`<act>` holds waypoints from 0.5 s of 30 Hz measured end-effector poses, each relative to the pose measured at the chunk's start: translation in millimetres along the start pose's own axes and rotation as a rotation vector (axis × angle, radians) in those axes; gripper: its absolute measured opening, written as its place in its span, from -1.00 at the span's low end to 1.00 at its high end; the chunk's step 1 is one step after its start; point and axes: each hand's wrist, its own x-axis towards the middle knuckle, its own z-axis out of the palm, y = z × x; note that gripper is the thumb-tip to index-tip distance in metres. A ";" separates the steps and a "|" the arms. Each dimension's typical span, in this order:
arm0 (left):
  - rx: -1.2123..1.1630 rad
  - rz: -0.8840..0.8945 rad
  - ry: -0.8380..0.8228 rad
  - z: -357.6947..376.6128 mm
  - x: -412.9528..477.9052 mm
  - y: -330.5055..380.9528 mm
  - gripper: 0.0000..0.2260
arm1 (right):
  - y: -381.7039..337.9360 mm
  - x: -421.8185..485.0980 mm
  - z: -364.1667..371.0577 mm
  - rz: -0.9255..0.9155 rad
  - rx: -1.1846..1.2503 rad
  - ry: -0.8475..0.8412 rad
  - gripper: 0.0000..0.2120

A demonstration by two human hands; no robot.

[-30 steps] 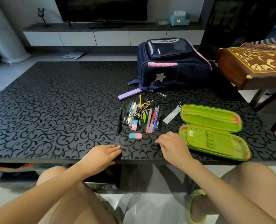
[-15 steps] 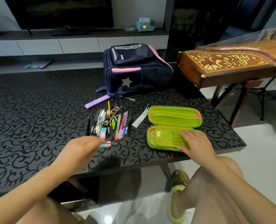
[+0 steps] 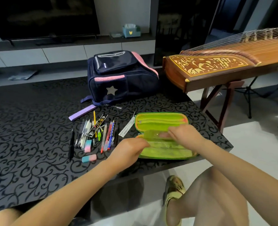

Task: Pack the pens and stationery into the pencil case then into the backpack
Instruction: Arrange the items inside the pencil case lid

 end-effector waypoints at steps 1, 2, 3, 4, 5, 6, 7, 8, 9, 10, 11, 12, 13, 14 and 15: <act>-0.003 -0.007 -0.008 4.9 4.7 -0.1 -0.79 | 6.5 4.5 -3.5 0.088 0.056 0.024 -0.86; -0.001 -0.010 -0.026 11.4 10.7 -0.1 -0.77 | 12.7 8.6 -5.2 0.117 0.122 0.029 -0.76; 0.002 -0.020 -0.047 18.1 15.9 -0.1 -0.75 | 16.5 13.2 -6.0 0.147 0.194 -0.008 -0.70; 0.002 -0.040 -0.071 24.3 20.1 0.7 -0.76 | 17.3 17.9 -5.4 0.166 0.239 -0.027 -0.68; 0.005 -0.072 -0.082 30.3 23.6 0.0 -0.78 | 15.0 21.6 -5.5 0.179 0.258 -0.026 -0.68; 0.006 -0.107 -0.080 36.3 25.1 -1.5 -0.81 | 13.3 24.5 -1.9 0.189 0.269 -0.012 -0.68; 0.007 -0.143 -0.085 41.5 24.9 -2.3 -0.82 | 12.1 26.4 0.1 0.196 0.273 0.003 -0.69; -0.004 -0.176 -0.105 44.6 24.5 -0.6 -0.83 | 12.0 27.0 3.9 0.202 0.275 0.006 -0.70; -0.019 -0.203 -0.136 45.6 23.7 1.5 -0.85 | 12.8 27.7 8.3 0.212 0.269 0.007 -0.71; -0.035 -0.221 -0.196 46.0 22.9 3.9 -0.85 | 13.5 26.9 11.0 0.224 0.263 0.005 -0.71; -0.059 -0.235 -0.278 46.1 21.2 6.5 -0.84 | 14.0 25.3 12.9 0.230 0.250 -0.003 -0.70; -0.087 -0.241 -0.346 44.6 18.9 8.5 -0.81 | 13.4 24.7 14.6 0.225 0.236 0.008 -0.70; -0.118 -0.236 -0.378 43.0 15.7 10.0 -0.79 | 12.9 23.4 16.5 0.223 0.219 0.014 -0.70; -0.138 -0.234 -0.382 41.2 11.8 9.8 -0.77 | 12.3 22.6 17.6 0.220 0.210 0.023 -0.70; -0.139 -0.247 -0.368 38.4 7.9 7.4 -0.75 | 10.6 22.3 15.2 0.213 0.215 0.023 -0.70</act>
